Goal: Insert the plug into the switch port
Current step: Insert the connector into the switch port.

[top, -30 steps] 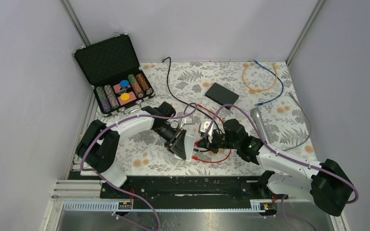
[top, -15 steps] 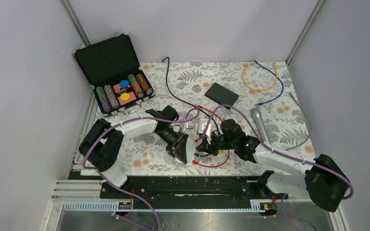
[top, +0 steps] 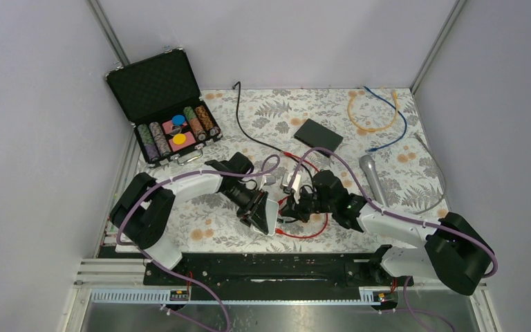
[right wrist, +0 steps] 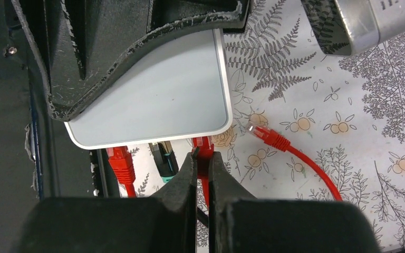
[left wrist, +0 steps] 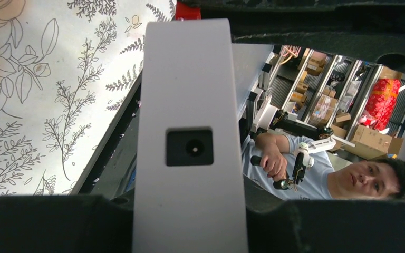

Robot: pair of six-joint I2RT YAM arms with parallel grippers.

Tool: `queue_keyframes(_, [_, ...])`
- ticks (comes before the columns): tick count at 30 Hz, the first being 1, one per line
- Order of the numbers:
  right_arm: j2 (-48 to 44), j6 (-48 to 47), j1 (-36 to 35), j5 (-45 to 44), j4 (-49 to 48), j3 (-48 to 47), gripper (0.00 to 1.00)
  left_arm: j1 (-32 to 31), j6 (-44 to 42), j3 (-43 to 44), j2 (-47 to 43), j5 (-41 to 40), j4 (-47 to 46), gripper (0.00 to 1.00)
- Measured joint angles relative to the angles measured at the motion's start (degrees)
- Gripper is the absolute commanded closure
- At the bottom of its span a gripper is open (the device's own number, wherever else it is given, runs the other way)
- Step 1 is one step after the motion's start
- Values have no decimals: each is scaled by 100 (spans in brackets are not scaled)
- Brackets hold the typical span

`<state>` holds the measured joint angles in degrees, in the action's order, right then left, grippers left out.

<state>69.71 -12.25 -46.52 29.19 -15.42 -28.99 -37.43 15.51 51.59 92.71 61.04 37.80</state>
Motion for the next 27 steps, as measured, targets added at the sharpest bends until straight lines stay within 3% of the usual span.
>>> queue_keyframes(7, [184, 7, 7, -2, -192, -9, 98, 105, 101, -160, -63, 0, -186, 100])
queue_keyframes(12, [280, 48, 103, -24, -632, -162, 52, 640, 92, -396, -455, 177, -372, 100])
queue_keyframes(17, [-577, 149, 323, 24, -1067, -505, 33, 1585, 90, -737, -1139, 173, -938, 100])
queue_keyframes(22, [-2031, 105, 651, -131, -704, -673, 32, 1967, 232, -852, -1095, 28, -1303, 100])
queue_keyframes(27, [-2490, 162, 702, -369, -317, -680, 33, 2000, 249, -616, -378, -116, -1399, 91])
